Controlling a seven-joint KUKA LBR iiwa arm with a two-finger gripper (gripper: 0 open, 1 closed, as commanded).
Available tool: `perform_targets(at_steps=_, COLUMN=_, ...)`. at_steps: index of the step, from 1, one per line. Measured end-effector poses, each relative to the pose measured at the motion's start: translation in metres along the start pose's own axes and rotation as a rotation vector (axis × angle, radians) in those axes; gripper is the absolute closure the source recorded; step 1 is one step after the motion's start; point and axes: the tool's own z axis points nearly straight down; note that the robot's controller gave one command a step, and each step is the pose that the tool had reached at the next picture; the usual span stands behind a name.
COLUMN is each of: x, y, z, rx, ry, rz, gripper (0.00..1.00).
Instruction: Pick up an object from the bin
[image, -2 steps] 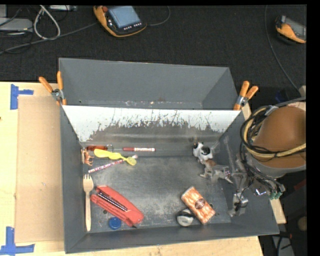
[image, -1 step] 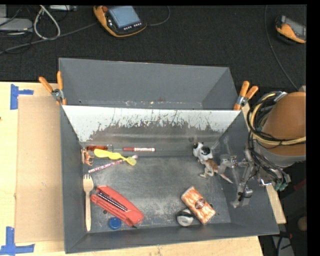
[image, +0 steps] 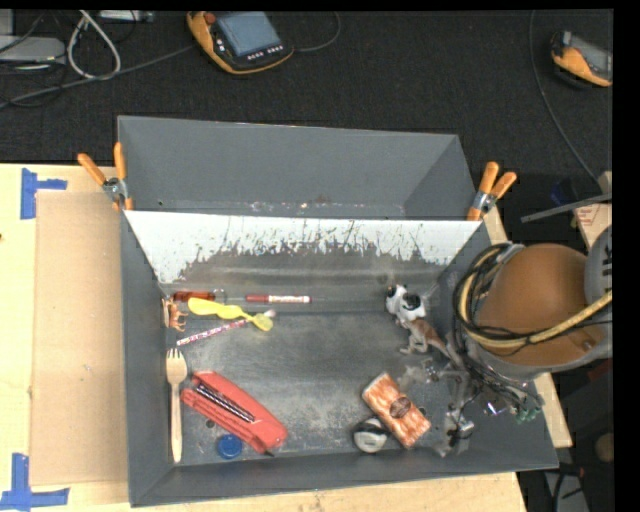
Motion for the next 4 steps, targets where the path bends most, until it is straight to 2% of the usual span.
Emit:
perform_targets(at_steps=1, x=-0.023, y=0.031, z=0.017, rx=0.010, ry=-0.012, rz=-0.075, gripper=0.00)
perform_targets(at_steps=2, x=-0.020, y=0.033, z=0.044, rx=0.002, ry=-0.003, rz=-0.023, gripper=1.00)
perform_targets(at_steps=3, x=-0.020, y=0.034, z=0.044, rx=0.002, ry=-0.003, rz=-0.024, gripper=1.00)
perform_targets(at_steps=4, x=-0.018, y=0.039, z=-0.022, rx=-0.002, ry=0.005, rz=-0.034, gripper=1.00)
